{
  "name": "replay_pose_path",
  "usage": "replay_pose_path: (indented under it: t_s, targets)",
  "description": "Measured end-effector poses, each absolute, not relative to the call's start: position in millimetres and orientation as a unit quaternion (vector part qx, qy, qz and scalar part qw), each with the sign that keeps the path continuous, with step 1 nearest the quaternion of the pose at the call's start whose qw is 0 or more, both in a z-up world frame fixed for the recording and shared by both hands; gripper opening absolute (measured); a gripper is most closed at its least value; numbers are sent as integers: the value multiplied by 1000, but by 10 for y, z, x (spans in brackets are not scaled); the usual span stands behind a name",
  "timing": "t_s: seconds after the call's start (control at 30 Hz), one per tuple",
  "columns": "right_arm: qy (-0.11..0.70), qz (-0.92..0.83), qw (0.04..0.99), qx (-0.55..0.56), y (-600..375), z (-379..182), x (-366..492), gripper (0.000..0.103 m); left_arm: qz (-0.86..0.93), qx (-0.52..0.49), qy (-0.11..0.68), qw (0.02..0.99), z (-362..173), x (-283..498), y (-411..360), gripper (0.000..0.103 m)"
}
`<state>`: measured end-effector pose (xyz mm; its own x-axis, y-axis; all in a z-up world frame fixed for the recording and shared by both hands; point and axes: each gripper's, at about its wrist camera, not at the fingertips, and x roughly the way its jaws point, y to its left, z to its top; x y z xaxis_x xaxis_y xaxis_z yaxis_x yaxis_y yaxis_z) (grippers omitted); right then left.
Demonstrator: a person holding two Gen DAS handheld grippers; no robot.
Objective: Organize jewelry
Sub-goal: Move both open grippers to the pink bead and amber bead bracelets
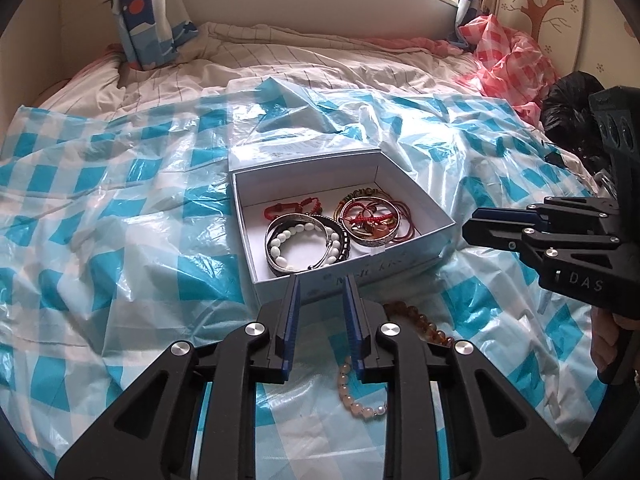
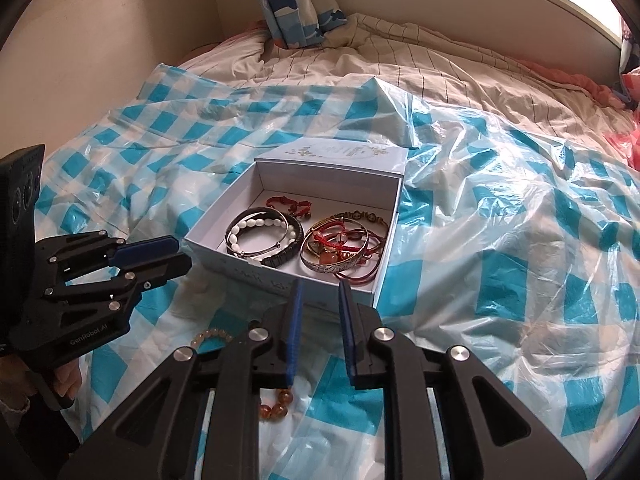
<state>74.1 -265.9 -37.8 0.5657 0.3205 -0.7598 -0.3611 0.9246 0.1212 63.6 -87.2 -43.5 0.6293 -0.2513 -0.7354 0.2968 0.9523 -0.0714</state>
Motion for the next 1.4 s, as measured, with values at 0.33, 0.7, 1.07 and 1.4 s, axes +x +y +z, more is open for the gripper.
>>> replay_pose_path:
  t_s: [0.33, 0.7, 1.07, 1.4]
  targets:
    - [425, 191, 884, -31, -2672, -360, 608, 18, -153, 34, 403, 902, -435, 523, -860, 21]
    - [432, 191, 880, -38, -2688, -380, 540, 18, -164, 48, 414, 894, -519, 427, -940, 22]
    - [461, 208, 862, -42, -2616, -543, 454, 18, -180, 71, 434, 880, -687, 315, -1083, 27]
    - [494, 217, 840, -51, -2482, -805, 460, 20, -179, 85, 462, 865, -930, 329, -1139, 30]
